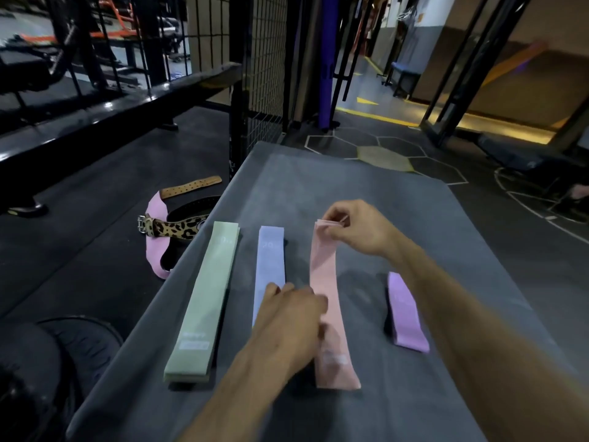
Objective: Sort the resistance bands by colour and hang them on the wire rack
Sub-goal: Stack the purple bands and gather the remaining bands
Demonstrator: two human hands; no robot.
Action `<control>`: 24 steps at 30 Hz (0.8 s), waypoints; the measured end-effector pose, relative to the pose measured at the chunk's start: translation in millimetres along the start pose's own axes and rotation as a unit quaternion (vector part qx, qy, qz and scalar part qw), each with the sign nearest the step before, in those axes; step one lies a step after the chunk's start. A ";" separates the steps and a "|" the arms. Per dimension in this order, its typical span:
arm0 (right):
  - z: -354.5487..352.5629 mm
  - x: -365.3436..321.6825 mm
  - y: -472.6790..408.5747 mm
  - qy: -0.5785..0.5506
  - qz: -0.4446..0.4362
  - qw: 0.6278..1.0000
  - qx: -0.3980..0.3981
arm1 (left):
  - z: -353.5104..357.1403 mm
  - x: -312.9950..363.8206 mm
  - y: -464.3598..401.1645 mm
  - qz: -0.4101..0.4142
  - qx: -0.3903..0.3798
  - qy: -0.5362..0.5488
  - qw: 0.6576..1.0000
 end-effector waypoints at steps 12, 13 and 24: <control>-48.5 -67.4 106.0 -0.012 -0.075 0.995 0.066 | -58.1 19.5 19.7 -0.098 0.271 0.303 0.908; -49.7 -68.1 110.4 -0.013 -0.070 0.995 0.066 | -59.7 21.7 21.6 -0.098 0.274 0.293 0.911; -47.5 -74.9 128.7 0.064 -0.073 0.994 0.046 | -65.2 26.9 27.5 -0.052 0.275 0.044 0.959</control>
Point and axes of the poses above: each hand's wrist, its own y-axis away from the middle knuckle, its own z-axis out of the palm, x = y × z, the point moved 5 cm from there along -y, towards the middle knuckle, and after that the axes turned 10 degrees about -y, right-handed, at the moved point
